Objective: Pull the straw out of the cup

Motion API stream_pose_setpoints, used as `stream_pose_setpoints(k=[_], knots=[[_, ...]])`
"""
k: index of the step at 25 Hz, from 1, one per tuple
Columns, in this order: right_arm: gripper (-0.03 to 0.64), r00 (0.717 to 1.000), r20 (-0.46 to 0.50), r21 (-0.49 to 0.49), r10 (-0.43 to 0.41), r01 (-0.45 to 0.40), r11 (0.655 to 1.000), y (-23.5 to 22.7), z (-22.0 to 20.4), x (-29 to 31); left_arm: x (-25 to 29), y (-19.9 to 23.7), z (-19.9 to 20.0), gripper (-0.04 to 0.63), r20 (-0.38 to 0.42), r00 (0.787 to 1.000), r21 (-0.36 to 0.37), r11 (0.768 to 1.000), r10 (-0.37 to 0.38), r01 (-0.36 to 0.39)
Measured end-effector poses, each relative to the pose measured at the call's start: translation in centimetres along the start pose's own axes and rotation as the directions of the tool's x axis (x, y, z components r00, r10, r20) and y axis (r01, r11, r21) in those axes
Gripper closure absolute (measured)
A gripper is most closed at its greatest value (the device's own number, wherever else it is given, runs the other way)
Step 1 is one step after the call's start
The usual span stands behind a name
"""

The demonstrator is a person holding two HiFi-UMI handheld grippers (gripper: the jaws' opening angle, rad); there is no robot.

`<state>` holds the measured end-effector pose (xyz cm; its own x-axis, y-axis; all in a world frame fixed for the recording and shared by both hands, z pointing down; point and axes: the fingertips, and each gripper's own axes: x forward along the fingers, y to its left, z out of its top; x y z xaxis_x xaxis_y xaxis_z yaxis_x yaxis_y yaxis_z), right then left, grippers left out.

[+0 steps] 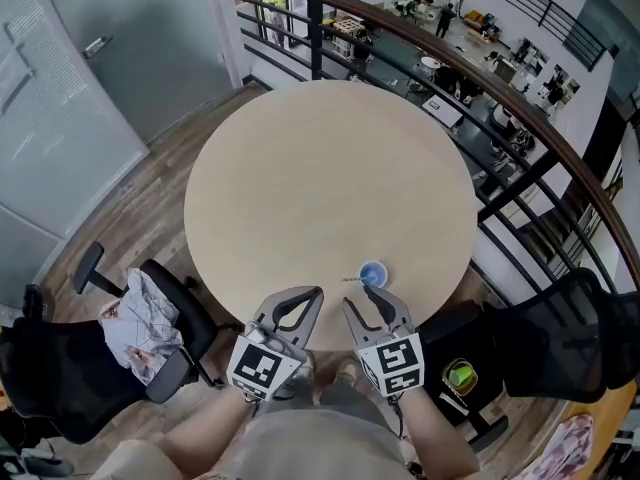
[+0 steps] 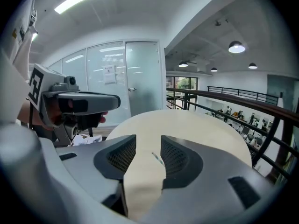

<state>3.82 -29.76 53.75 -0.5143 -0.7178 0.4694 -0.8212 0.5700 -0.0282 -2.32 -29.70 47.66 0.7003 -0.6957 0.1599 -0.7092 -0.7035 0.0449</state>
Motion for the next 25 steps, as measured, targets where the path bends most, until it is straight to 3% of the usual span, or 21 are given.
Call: stream_pose_setpoints(k=[7, 13, 22, 25], knots=[[0.463, 0.996, -0.084, -0.061, -0.029, 0.024, 0.998, -1.6, -3.6, 3.5, 2.0, 1.4, -3.2, 0.581, -0.047, 0.999, -0.001, 1.000, 0.006, -0.007], [0.463, 0.987, -0.149, -0.194, -0.058, 0.028, 0.981, -2.7, -6.7, 6.3, 3.2, 2.3, -5.5, 0.581, -0.094, 0.996, -0.006, 1.000, -0.001, 0.001], [0.477, 0.983, -0.155, -0.268, -0.097, 0.053, 0.962, -3.1, -8.2, 9.1, 3.7, 3.6, -8.0, 0.581, -0.124, 0.992, -0.008, 1.000, 0.000, -0.001], [0.516, 0.982, -0.147, -0.293, -0.118, 0.071, 0.953, -3.3, -8.1, 9.5, 3.4, 4.0, -8.0, 0.581, -0.116, 0.993, -0.008, 1.000, 0.006, -0.007]])
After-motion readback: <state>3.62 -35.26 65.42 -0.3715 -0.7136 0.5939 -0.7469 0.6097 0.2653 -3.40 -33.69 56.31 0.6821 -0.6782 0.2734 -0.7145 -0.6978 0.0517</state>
